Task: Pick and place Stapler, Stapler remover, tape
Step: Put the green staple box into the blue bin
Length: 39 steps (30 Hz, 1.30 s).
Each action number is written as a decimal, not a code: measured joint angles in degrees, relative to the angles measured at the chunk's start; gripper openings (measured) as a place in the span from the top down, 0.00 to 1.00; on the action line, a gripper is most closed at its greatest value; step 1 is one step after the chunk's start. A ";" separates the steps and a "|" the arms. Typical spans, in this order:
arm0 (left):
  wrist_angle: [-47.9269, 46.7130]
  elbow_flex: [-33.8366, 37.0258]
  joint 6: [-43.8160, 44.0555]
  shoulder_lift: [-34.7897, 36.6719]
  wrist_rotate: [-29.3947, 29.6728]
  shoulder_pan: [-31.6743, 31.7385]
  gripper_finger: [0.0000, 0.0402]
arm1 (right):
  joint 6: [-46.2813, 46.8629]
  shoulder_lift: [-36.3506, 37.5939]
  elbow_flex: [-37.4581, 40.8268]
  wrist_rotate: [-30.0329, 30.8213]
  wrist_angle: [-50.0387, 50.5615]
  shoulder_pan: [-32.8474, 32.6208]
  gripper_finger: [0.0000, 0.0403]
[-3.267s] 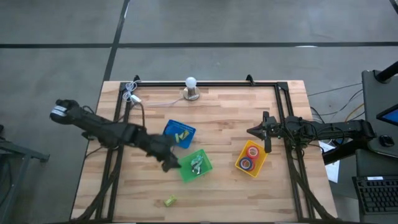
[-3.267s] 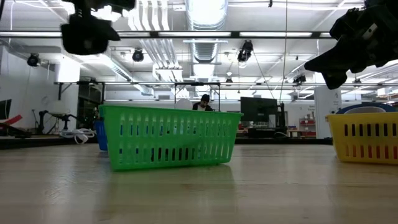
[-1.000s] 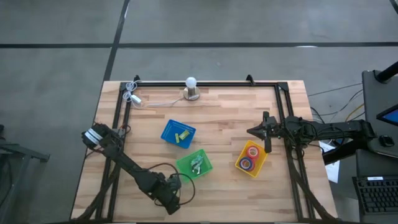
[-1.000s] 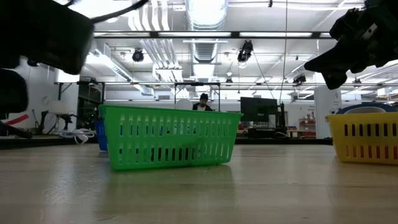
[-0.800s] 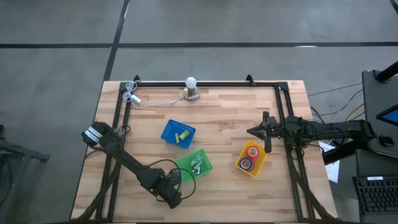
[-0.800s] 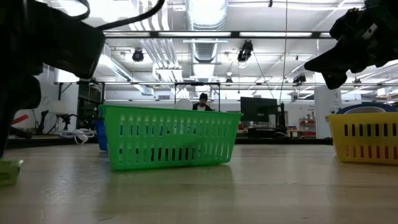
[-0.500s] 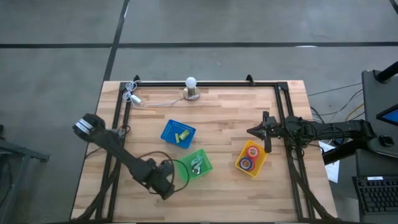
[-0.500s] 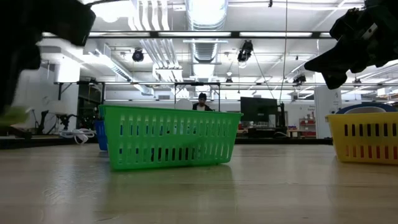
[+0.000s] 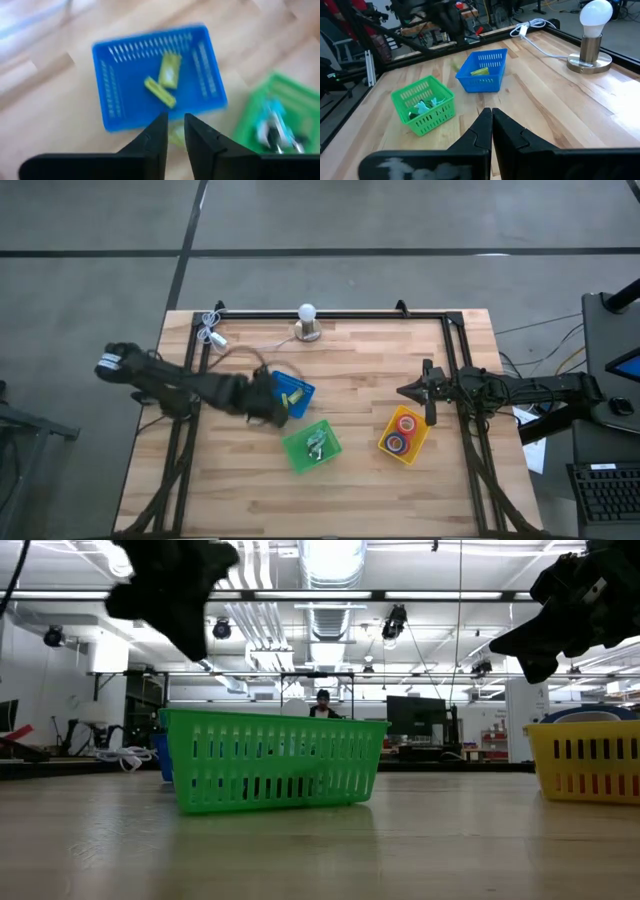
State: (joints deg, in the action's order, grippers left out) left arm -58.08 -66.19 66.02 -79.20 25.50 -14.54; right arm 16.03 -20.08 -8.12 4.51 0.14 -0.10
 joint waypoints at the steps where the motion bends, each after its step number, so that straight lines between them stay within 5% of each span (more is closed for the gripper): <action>1: 0.83 0.00 -1.83 -0.01 -0.45 2.24 0.85 | 0.00 0.00 0.00 0.00 0.02 -0.02 0.98; 6: 4.49 0.00 -10.69 -0.97 -4.50 11.39 0.89 | 0.01 0.00 0.00 0.00 0.00 0.00 0.98; 11: 4.41 0.00 -14.35 -0.44 -15.90 14.56 0.91 | 0.02 0.02 0.00 0.00 0.02 0.00 0.98; 18: 3.52 0.02 0.44 0.07 -26.44 11.84 0.76 | 0.00 0.02 0.00 0.00 0.00 -0.01 0.98; 28: 6.41 2.55 21.72 -3.14 -24.31 5.99 0.30 | 0.00 0.00 0.00 0.00 0.00 -0.02 0.98; 31: 12.94 5.31 24.50 -4.35 -27.43 5.59 0.26 | 0.00 0.00 0.00 0.00 0.02 -0.01 0.98; 39: 17.66 10.60 25.20 -8.10 -23.39 5.59 0.27 | 0.00 0.00 0.00 0.00 0.00 0.00 0.98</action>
State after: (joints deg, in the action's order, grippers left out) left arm -40.42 -55.59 91.22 -87.30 2.11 -8.95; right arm 16.03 -20.08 -8.12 4.51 0.14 -0.10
